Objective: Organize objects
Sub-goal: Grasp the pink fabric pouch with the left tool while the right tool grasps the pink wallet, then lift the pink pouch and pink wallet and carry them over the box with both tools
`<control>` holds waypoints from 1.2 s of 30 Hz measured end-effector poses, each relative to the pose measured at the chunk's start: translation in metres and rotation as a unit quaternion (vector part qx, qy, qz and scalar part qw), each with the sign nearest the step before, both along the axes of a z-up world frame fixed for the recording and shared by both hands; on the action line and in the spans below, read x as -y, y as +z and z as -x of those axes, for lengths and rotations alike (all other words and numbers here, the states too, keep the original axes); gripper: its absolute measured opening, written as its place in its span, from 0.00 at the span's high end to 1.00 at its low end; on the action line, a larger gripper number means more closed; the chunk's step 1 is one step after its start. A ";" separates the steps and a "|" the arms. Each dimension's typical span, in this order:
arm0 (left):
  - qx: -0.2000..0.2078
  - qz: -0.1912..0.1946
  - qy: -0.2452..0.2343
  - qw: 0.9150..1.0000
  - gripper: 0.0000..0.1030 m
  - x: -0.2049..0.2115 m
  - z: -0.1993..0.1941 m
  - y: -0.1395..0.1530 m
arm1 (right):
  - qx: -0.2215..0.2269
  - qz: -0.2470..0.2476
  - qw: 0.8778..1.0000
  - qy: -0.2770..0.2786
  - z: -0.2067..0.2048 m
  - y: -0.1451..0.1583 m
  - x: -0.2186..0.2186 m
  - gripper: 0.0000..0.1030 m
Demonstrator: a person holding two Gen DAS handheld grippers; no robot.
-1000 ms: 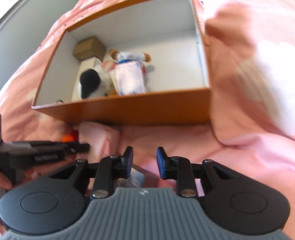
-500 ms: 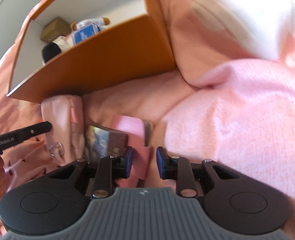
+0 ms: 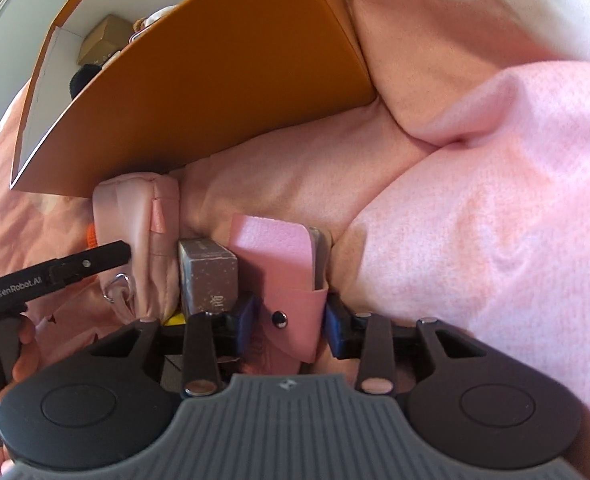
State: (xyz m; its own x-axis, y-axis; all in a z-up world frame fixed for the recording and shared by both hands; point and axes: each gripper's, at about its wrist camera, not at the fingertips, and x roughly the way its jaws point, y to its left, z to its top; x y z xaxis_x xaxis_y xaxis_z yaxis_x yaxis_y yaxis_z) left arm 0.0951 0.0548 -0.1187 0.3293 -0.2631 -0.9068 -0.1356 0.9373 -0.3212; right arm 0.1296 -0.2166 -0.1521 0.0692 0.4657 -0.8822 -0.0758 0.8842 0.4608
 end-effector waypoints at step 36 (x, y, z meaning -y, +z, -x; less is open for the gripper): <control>0.150 0.032 -0.054 0.987 0.80 0.019 0.016 0.124 | 0.239 0.010 0.970 0.040 0.015 0.158 -0.007 0.72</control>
